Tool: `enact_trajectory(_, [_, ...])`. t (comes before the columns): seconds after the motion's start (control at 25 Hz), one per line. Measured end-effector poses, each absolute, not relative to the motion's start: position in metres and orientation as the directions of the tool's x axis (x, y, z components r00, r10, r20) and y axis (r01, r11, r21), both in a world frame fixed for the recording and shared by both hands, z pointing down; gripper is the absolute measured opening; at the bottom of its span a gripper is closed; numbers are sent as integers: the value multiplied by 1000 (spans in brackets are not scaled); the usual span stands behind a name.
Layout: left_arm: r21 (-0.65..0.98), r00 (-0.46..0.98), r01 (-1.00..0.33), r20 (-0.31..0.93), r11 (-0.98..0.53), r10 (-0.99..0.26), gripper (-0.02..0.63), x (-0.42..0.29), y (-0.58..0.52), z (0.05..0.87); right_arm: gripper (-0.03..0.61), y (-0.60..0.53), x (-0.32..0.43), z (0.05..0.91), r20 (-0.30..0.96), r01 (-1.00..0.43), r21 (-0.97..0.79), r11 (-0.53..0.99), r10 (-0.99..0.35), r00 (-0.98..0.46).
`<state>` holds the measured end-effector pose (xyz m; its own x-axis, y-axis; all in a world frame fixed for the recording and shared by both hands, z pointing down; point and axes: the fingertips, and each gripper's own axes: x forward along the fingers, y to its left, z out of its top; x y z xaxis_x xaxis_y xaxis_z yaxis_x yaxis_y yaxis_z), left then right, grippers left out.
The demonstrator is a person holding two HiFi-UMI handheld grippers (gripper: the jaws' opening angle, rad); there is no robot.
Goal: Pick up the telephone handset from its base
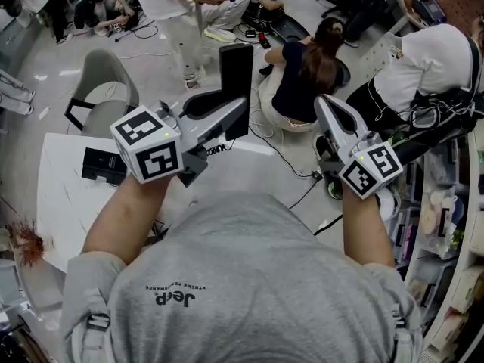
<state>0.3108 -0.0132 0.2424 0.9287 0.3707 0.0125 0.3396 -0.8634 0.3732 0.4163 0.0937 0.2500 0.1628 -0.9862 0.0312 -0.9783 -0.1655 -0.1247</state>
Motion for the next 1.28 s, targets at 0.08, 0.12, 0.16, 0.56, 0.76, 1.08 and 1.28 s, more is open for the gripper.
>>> enact_trajectory(0.08, [375,929,340,11,-863,371,138,310,-14,243,5,93,416,250,33,-979,-123,-166,-986,163])
enact_trajectory(0.12, [375,929,340,11,-863,370,139,310,-15,243,5,93,416,250,34,-979,-121,-165,-986,162])
enact_trajectory(0.16, [375,929,339,10,-863,370,138,310,-16,243,5,92,416,250,34,-979,-121,-164,-986,161])
enact_trajectory(0.56, [376,930,338,7,-863,367,138,311,-16,240,4,94,416,246,30,-980,-120,-156,-988,153])
enact_trajectory(0.76, [377,930,339,6,-862,368,138,310,-16,239,3,94,418,246,32,-980,-114,-163,-987,160])
enact_trajectory(1.08, [381,932,335,3,-862,364,138,307,-17,241,3,92,412,248,41,-984,-100,-145,-989,141])
enact_trajectory(1.28, [382,932,336,0,-861,363,138,307,-18,239,3,89,411,247,41,-986,-95,-135,-990,131])
